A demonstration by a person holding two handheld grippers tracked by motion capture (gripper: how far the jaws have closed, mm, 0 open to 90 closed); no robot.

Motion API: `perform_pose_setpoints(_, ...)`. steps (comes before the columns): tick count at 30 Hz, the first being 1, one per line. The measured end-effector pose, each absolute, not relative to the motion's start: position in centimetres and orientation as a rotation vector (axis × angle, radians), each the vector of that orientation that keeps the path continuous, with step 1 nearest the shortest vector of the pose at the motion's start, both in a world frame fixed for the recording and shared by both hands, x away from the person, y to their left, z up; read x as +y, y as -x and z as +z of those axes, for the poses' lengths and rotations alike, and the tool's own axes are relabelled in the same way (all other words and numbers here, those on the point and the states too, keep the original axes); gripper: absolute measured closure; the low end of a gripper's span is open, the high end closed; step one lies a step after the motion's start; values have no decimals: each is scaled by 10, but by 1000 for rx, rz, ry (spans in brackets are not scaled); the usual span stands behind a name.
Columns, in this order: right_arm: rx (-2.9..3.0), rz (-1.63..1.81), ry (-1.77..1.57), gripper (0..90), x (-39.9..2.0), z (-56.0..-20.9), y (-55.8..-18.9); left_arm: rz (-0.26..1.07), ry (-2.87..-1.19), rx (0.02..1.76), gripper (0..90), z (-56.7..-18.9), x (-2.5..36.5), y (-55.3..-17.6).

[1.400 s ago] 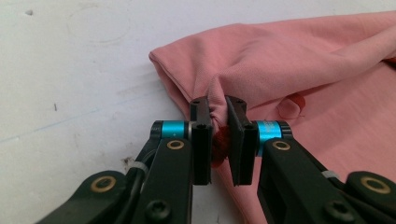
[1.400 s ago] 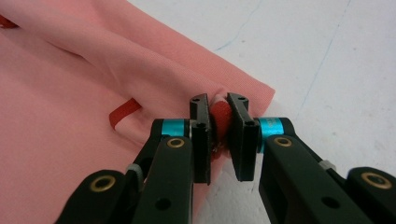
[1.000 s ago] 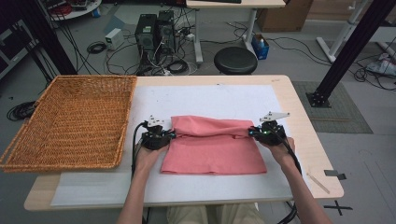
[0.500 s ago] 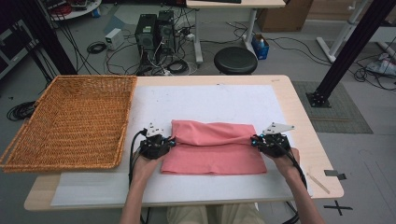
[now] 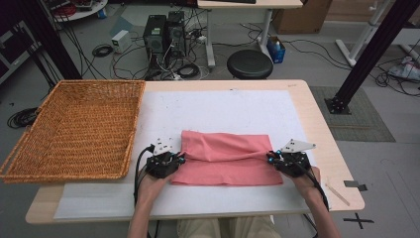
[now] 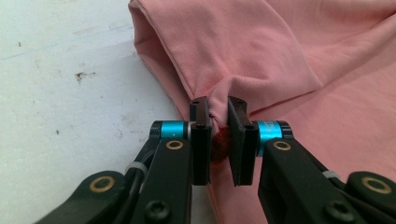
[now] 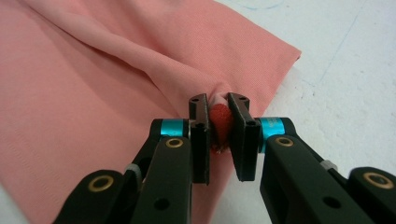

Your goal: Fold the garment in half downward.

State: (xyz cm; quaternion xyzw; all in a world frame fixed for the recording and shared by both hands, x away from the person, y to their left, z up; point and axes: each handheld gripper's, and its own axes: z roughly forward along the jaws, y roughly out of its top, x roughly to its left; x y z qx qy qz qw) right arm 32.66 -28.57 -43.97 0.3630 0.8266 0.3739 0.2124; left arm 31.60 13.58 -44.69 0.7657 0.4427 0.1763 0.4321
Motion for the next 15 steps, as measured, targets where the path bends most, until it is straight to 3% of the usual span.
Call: perform_pose_setpoints(15,2300,1101,-987,803,-293,-449,-302,462,-1939,1067,805,-446,137,-288)
